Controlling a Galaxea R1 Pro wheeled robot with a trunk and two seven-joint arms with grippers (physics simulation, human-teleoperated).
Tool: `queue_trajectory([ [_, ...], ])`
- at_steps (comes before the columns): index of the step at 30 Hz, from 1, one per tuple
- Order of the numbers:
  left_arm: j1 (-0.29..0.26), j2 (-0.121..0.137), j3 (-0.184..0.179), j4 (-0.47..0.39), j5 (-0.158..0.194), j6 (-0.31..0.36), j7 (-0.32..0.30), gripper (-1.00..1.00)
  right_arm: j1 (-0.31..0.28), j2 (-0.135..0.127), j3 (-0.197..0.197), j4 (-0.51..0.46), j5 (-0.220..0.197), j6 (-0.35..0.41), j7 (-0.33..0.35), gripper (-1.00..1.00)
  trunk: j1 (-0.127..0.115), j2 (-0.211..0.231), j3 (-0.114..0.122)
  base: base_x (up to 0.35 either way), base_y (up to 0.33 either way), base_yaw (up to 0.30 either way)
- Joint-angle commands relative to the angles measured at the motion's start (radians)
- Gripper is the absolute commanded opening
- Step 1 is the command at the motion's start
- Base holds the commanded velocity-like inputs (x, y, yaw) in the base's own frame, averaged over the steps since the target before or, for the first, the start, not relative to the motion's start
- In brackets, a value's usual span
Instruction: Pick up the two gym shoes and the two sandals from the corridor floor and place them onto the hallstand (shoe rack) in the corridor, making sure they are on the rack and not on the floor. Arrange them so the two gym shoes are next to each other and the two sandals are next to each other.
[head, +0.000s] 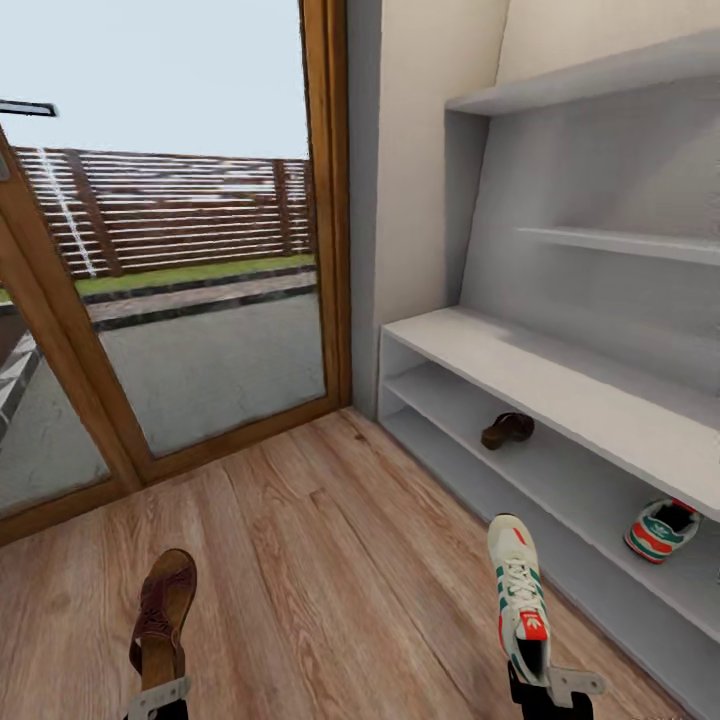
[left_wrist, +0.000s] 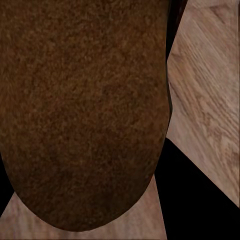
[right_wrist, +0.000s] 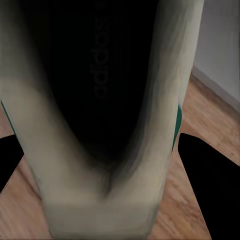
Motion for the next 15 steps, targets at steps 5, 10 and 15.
queue_trajectory([
  [5,-0.001,0.000,0.008,0.001,-0.011,-0.004,-0.002,-1.00,-0.001,0.000,-0.003,0.001,0.008,-0.003,-0.005,-1.00,0.000,0.000,-0.001,0.186,0.259,-0.263],
  [10,-0.001,0.000,0.008,0.001,-0.011,-0.004,-0.002,-1.00,-0.001,-0.001,-0.003,0.001,0.008,-0.003,-0.005,-1.00,0.000,0.000,-0.001,0.183,0.265,-0.263],
  [15,-0.001,0.000,0.008,0.001,-0.011,-0.004,-0.002,-1.00,-0.001,0.000,-0.003,0.002,0.008,-0.003,-0.005,-1.00,0.000,0.000,-0.001,0.182,0.268,-0.263],
])
